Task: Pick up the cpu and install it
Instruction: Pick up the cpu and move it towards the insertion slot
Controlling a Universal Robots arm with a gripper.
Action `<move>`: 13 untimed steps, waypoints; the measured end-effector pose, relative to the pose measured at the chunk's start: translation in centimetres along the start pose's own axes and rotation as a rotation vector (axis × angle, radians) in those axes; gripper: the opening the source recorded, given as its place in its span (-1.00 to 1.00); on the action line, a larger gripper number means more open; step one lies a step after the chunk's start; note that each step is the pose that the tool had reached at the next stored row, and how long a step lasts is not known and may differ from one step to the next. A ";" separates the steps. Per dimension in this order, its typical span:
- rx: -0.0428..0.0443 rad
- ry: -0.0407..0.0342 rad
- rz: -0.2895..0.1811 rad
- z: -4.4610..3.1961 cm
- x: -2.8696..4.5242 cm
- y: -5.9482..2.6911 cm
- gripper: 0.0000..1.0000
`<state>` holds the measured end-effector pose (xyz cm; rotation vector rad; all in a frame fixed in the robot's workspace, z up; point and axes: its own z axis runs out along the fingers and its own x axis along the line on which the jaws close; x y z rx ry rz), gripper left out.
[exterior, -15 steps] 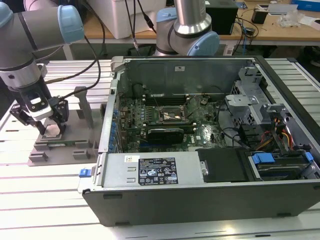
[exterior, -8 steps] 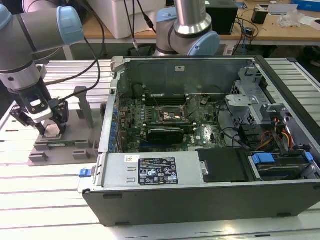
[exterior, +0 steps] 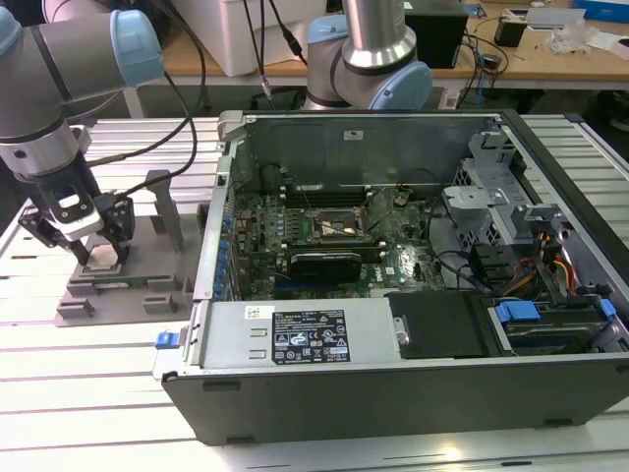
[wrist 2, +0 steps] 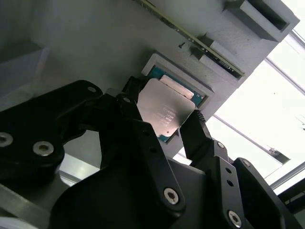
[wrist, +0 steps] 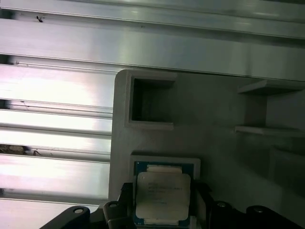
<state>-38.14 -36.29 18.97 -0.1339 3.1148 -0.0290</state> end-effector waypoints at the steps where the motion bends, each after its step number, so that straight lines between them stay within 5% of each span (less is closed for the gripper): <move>1: -0.0004 0.0000 0.000 0.00 0.00 0.00 0.23; 13: -0.0038 -0.0006 0.000 -0.15 0.00 0.00 0.08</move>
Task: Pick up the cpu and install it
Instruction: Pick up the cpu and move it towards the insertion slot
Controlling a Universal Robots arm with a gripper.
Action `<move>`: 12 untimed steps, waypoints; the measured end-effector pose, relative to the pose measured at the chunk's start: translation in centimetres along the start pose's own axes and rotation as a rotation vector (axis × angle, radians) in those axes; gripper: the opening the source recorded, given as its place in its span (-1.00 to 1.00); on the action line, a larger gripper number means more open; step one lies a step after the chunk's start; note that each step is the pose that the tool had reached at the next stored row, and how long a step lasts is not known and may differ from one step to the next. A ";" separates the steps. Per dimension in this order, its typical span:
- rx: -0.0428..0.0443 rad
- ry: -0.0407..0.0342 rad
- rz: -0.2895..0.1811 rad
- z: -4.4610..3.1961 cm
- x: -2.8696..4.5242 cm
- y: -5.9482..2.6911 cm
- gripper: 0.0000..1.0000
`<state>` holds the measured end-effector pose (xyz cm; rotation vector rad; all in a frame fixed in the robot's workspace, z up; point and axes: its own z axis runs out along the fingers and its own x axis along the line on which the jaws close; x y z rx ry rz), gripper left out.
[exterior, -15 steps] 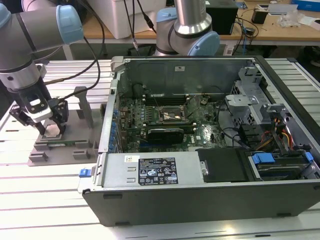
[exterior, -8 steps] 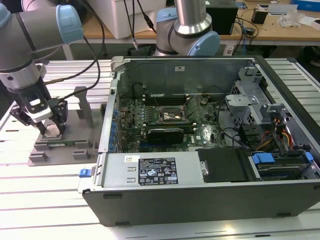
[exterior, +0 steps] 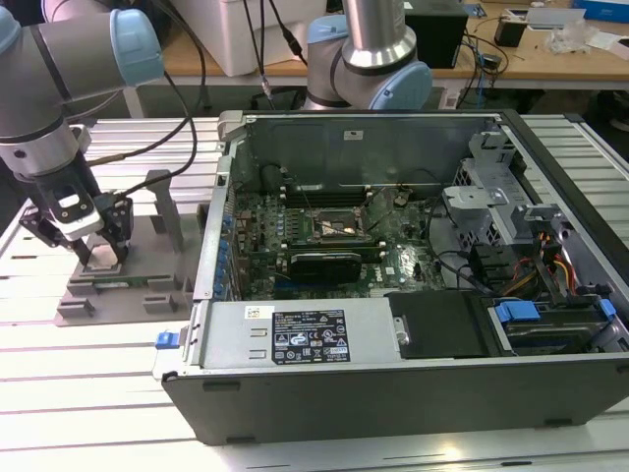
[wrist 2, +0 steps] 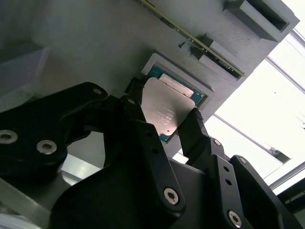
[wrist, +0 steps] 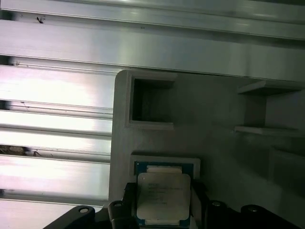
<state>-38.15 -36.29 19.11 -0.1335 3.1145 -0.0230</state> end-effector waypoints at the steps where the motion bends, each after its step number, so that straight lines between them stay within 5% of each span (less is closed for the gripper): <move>1: 0.0001 0.0001 0.000 -0.33 -0.01 -0.01 0.08; 12: 0.0003 0.0002 0.000 -6.33 -0.16 -0.08 0.08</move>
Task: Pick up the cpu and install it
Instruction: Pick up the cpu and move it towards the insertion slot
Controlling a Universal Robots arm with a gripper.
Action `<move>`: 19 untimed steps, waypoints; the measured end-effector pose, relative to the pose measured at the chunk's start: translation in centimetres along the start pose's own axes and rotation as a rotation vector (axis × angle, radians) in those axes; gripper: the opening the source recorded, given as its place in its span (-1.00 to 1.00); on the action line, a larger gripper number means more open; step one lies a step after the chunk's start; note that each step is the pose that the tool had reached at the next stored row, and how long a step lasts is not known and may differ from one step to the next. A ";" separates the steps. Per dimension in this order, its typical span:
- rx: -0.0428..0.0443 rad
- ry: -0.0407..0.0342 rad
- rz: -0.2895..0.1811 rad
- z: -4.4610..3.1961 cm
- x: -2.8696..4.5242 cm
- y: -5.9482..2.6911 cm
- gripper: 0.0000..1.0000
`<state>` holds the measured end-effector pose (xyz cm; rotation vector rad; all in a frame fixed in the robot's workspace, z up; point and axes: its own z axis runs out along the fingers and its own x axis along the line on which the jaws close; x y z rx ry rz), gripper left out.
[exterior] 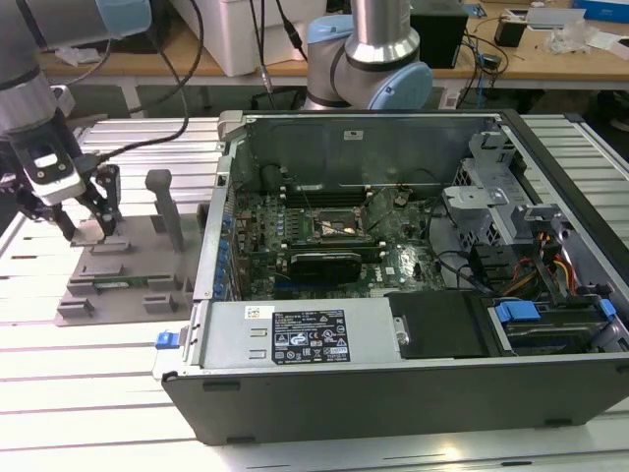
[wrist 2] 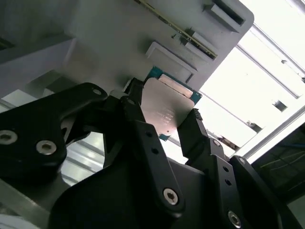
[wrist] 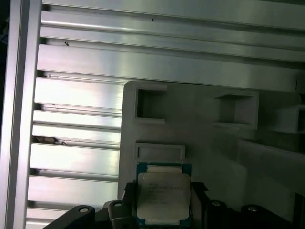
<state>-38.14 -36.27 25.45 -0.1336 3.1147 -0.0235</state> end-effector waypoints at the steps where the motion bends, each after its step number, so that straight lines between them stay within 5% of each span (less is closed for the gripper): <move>1: 0.0000 0.0000 0.000 -0.54 -0.01 -0.01 0.08; 10: 0.0000 0.0001 0.000 -4.65 -0.11 -0.07 0.08; 19: 0.0025 0.0003 0.000 -11.49 -0.27 -0.14 0.08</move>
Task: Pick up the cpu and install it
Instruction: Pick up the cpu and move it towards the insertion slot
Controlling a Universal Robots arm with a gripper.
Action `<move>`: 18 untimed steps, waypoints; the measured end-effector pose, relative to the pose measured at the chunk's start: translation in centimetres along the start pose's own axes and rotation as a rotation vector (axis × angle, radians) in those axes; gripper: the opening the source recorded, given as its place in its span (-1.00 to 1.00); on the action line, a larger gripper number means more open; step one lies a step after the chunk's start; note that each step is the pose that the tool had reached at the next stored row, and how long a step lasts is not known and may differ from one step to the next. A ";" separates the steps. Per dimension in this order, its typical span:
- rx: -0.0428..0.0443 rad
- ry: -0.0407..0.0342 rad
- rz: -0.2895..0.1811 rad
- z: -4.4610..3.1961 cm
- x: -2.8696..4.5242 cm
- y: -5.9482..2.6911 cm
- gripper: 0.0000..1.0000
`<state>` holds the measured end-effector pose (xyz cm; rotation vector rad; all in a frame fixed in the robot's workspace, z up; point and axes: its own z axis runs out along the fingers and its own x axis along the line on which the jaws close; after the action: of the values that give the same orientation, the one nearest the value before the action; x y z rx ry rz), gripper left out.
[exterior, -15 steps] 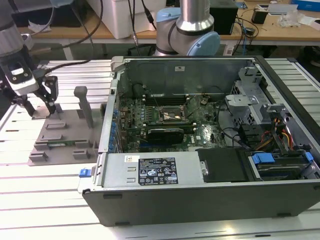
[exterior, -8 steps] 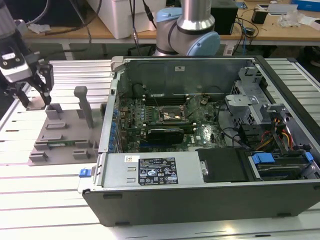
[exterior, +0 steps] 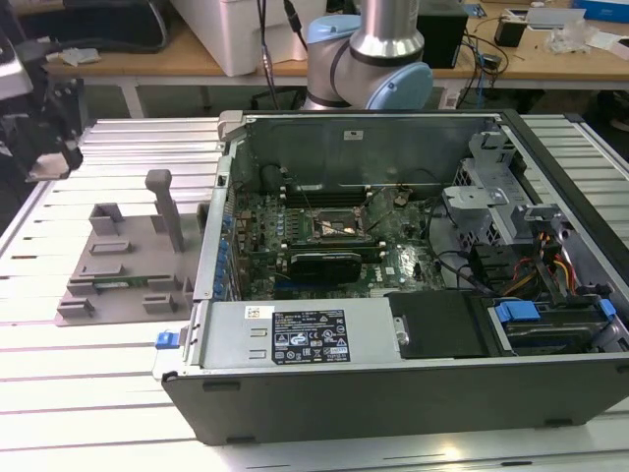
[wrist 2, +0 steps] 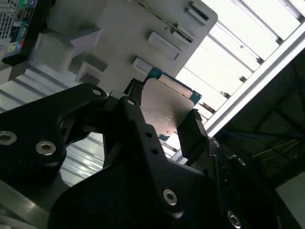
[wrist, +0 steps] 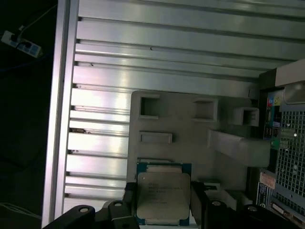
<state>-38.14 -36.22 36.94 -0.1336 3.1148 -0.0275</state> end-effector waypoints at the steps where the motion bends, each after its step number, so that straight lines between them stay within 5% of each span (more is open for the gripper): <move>1: 0.0002 0.0001 0.000 -0.44 -0.01 -0.01 0.08; 4: 0.0007 0.0000 0.000 -2.03 -0.05 -0.04 0.08; 11: 0.0006 0.0002 0.000 -2.04 -0.22 -0.05 0.08; 18: 0.0005 0.0013 0.000 -1.95 -3.40 -0.32 0.08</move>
<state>-34.78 -36.22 38.97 -0.1337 3.1161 -0.0284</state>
